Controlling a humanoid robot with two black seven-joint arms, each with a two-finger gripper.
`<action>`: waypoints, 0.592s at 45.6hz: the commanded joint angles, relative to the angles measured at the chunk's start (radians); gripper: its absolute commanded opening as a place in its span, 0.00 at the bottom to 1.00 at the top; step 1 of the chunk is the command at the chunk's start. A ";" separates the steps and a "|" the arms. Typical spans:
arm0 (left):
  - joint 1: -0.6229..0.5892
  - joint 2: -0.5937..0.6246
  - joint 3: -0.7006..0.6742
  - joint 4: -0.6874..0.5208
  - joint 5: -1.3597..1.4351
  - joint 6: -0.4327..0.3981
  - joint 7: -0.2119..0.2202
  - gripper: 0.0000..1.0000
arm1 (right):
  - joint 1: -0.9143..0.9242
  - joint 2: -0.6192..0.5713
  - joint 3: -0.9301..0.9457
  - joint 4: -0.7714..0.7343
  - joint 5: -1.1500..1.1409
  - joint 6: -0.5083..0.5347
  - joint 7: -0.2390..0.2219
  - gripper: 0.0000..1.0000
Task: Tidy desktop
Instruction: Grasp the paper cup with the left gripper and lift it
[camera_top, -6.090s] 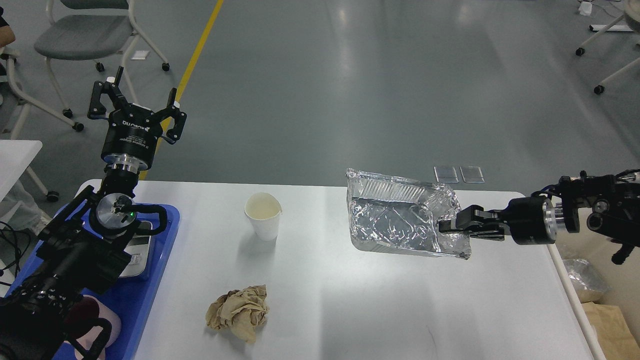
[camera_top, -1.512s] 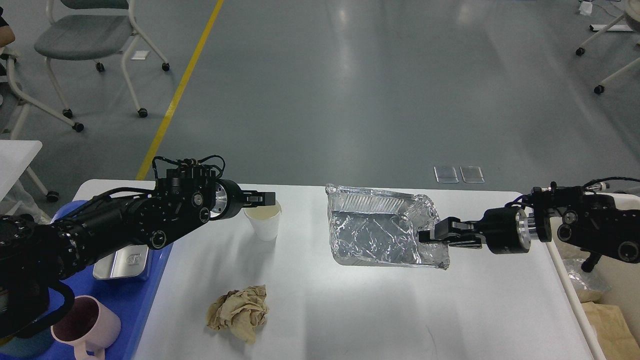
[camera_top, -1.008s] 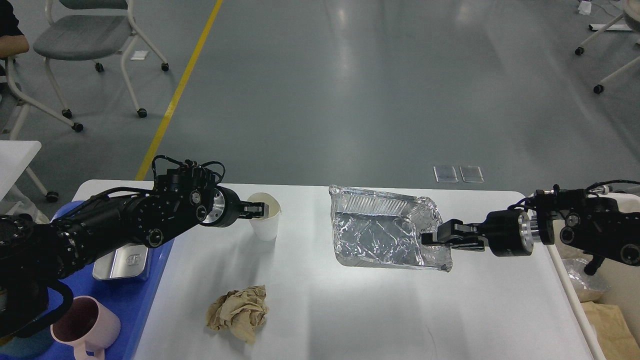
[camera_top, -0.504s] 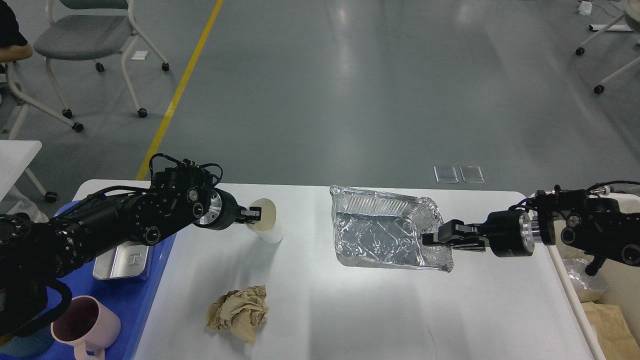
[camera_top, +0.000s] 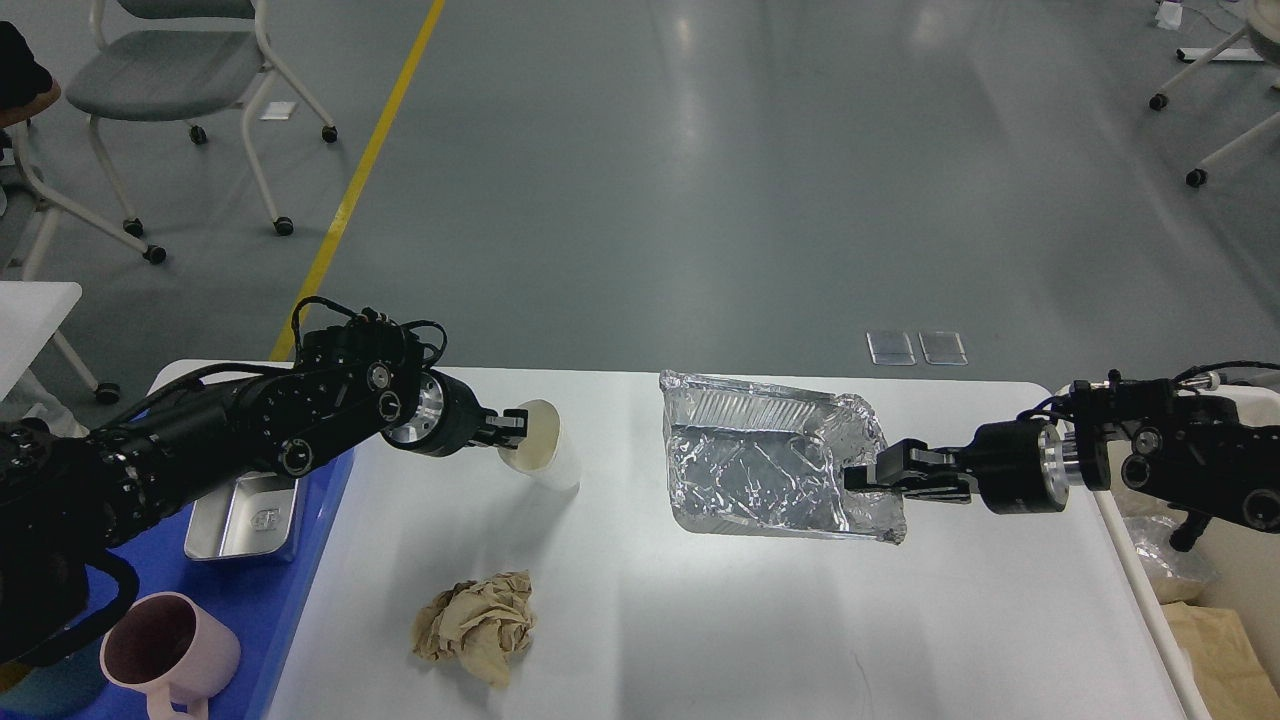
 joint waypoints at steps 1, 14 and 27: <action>-0.045 0.037 -0.050 -0.008 -0.011 -0.058 0.000 0.00 | 0.000 0.000 0.000 0.000 0.000 0.000 0.000 0.00; -0.154 0.161 -0.078 -0.067 -0.042 -0.113 -0.004 0.00 | -0.001 0.000 0.000 0.000 0.000 0.000 0.000 0.00; -0.315 0.225 -0.104 -0.088 -0.136 -0.202 -0.066 0.00 | -0.001 0.009 0.001 -0.002 0.000 0.000 0.000 0.00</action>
